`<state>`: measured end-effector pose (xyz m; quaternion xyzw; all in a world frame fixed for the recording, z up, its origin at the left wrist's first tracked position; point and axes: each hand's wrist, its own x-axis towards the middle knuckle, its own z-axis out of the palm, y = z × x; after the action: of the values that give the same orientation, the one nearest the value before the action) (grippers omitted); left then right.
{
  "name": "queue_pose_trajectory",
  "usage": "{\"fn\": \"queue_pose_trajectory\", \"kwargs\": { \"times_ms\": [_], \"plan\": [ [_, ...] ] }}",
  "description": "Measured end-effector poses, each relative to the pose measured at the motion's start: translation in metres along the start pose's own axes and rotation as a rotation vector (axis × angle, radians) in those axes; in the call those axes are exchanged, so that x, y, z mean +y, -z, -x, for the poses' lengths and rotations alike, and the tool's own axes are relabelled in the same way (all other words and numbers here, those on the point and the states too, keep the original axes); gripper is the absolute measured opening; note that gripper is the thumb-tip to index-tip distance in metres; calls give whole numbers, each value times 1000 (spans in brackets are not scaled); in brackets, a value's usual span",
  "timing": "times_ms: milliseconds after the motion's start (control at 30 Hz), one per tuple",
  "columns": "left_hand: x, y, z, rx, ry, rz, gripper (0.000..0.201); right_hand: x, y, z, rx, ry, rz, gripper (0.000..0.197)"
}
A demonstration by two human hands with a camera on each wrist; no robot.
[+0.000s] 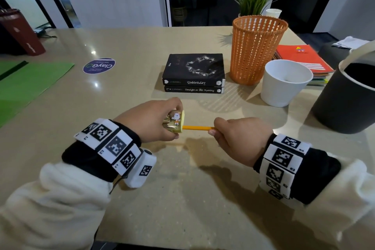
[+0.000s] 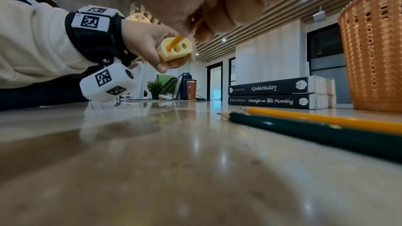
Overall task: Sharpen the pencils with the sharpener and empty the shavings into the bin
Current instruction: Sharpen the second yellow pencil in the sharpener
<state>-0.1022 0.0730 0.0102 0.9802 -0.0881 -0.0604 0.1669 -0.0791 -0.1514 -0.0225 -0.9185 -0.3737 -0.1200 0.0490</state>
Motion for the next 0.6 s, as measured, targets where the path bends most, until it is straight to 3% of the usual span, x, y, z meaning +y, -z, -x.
{"fn": "queue_pose_trajectory", "kwargs": {
  "times_ms": [100,200,400,600],
  "plan": [
    [-1,7,1,-29,59,-19,46,0,-3,-2,129,63,-3,27],
    [1,14,1,-103,94,-7,39,0,-4,-3,231,119,54,28],
    [5,20,3,-183,73,21,32,-8,1,1,249,142,88,33],
    [11,23,2,-9,-26,-89,32,-4,26,-7,247,136,143,31]
  ]
}}
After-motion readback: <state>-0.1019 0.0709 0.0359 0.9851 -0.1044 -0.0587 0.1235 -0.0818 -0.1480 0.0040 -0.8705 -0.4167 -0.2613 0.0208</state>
